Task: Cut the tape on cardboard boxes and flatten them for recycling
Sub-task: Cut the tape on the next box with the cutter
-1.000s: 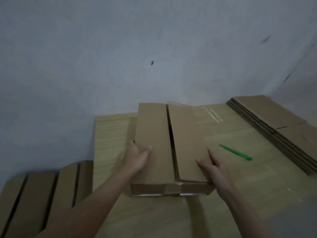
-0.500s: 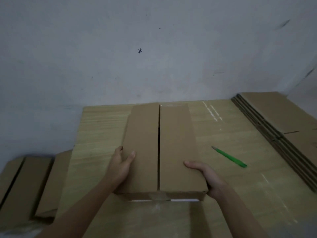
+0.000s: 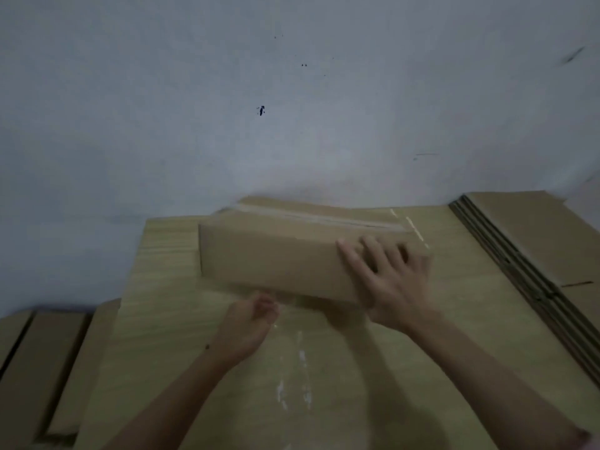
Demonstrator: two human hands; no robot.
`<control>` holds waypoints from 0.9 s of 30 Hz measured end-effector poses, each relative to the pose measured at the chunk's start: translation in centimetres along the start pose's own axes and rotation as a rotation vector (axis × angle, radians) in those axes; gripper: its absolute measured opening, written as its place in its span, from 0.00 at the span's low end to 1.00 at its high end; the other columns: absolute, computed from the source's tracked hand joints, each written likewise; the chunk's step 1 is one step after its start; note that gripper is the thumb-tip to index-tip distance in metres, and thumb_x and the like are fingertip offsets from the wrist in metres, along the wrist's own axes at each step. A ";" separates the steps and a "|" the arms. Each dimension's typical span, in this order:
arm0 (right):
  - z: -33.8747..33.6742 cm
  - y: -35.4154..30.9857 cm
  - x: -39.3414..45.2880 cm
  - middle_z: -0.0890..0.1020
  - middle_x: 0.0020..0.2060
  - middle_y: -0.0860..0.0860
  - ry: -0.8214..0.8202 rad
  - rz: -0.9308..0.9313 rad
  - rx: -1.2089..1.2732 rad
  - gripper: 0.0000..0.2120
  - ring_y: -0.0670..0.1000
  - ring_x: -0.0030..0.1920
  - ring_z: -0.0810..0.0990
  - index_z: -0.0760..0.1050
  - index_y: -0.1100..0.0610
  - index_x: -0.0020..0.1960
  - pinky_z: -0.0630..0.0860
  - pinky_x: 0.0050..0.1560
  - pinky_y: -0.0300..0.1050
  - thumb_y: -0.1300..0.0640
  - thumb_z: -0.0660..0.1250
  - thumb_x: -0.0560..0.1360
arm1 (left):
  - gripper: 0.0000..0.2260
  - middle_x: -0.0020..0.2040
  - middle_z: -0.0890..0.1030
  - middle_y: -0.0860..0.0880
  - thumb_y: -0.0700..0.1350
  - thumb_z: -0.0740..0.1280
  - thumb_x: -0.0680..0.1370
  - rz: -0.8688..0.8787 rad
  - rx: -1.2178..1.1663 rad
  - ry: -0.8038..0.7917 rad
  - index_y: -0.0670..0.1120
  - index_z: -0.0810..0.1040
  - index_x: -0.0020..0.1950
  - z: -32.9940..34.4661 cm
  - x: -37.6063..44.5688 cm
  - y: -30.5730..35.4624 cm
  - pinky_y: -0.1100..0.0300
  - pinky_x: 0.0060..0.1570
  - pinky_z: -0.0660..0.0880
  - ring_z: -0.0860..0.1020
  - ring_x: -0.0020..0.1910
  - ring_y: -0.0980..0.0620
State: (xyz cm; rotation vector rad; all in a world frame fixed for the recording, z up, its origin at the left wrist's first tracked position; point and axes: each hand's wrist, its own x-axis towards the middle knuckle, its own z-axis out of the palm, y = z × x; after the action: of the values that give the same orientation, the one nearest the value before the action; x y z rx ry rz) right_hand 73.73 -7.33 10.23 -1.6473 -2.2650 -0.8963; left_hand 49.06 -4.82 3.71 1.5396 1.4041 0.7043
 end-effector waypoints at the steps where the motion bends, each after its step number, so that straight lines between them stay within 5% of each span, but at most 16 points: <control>1: 1.7 0.0 -1.3 0.70 0.60 0.57 0.002 -0.023 -0.018 0.42 0.58 0.56 0.69 0.60 0.52 0.73 0.63 0.51 0.51 0.50 0.68 0.60 | 0.05 0.34 0.79 0.57 0.45 0.69 0.73 0.042 0.023 -0.045 0.54 0.75 0.41 0.3 -0.2 -0.2 0.68 0.42 0.71 0.77 0.36 0.62; 5: 6.1 -0.6 -4.7 0.67 0.59 0.59 -0.122 -0.035 0.052 0.40 0.59 0.56 0.67 0.56 0.51 0.73 0.67 0.54 0.55 0.49 0.64 0.63 | 0.01 0.40 0.79 0.56 0.51 0.64 0.74 0.140 0.100 -0.214 0.57 0.73 0.43 2.1 -1.7 -0.2 0.68 0.43 0.71 0.76 0.44 0.64; 8: 6.2 -0.4 -6.1 0.68 0.60 0.59 -0.190 -0.023 0.319 0.28 0.56 0.56 0.66 0.62 0.53 0.71 0.73 0.53 0.57 0.40 0.53 0.75 | 0.16 0.47 0.80 0.54 0.57 0.59 0.70 0.306 0.175 -0.091 0.51 0.78 0.50 3.1 -1.8 0.8 0.66 0.46 0.71 0.75 0.48 0.60; 12: 6.9 1.8 -10.1 0.72 0.58 0.66 -0.129 0.640 0.503 0.23 0.63 0.57 0.70 0.70 0.62 0.64 0.69 0.56 0.56 0.56 0.59 0.71 | 0.20 0.54 0.79 0.44 0.52 0.60 0.72 0.557 0.427 0.182 0.41 0.78 0.56 4.8 0.2 3.3 0.56 0.57 0.72 0.75 0.55 0.49; 14: 7.3 2.9 -12.6 0.71 0.60 0.65 -0.435 0.849 0.377 0.21 0.67 0.58 0.71 0.69 0.65 0.65 0.70 0.55 0.58 0.62 0.63 0.73 | 0.27 0.68 0.71 0.41 0.57 0.63 0.73 0.484 0.569 0.143 0.41 0.73 0.66 5.9 1.3 4.6 0.45 0.66 0.66 0.67 0.69 0.42; 17: 8.0 3.5 -15.9 0.77 0.49 0.64 -0.763 0.794 0.262 0.12 0.66 0.47 0.77 0.75 0.66 0.55 0.74 0.44 0.59 0.66 0.61 0.73 | 0.45 0.78 0.42 0.47 0.64 0.67 0.70 0.261 0.950 -0.109 0.49 0.48 0.78 7.3 2.9 5.9 0.44 0.72 0.44 0.40 0.76 0.46; 19: 8.1 4.4 -16.7 0.78 0.43 0.63 -0.758 0.693 0.240 0.10 0.65 0.42 0.79 0.78 0.65 0.47 0.76 0.38 0.56 0.68 0.59 0.71 | 0.45 0.78 0.39 0.47 0.63 0.67 0.72 0.260 1.102 -0.149 0.50 0.44 0.78 8.1 3.4 5.7 0.40 0.71 0.43 0.39 0.76 0.46; 21: 8.1 5.6 -16.5 0.77 0.51 0.60 -0.688 0.672 0.267 0.12 0.63 0.51 0.77 0.76 0.62 0.56 0.74 0.48 0.54 0.66 0.59 0.76 | 0.42 0.77 0.56 0.43 0.56 0.74 0.70 0.381 1.115 -0.049 0.46 0.56 0.77 8.6 3.4 4.9 0.37 0.67 0.59 0.57 0.75 0.44; 23: 7.7 6.8 -16.1 0.75 0.53 0.62 -0.506 0.817 0.385 0.12 0.65 0.50 0.77 0.74 0.63 0.60 0.73 0.49 0.54 0.66 0.60 0.77 | 0.41 0.66 0.75 0.40 0.49 0.82 0.58 0.477 1.151 -0.017 0.43 0.71 0.68 8.7 3.0 3.9 0.36 0.51 0.74 0.75 0.63 0.41; 27: 6.1 8.1 -12.3 0.75 0.44 0.64 -0.087 0.762 0.619 0.09 0.63 0.39 0.77 0.77 0.67 0.55 0.73 0.40 0.50 0.68 0.64 0.76 | 0.37 0.65 0.76 0.41 0.46 0.78 0.63 0.689 1.152 -0.003 0.44 0.65 0.68 7.7 1.3 2.4 0.39 0.49 0.76 0.75 0.63 0.44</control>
State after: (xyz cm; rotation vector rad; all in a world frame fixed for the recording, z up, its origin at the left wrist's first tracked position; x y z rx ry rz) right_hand 86.66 -12.02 2.14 -1.9696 -1.4772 0.0528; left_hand 57.14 -5.28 2.37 2.9979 1.3072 0.2104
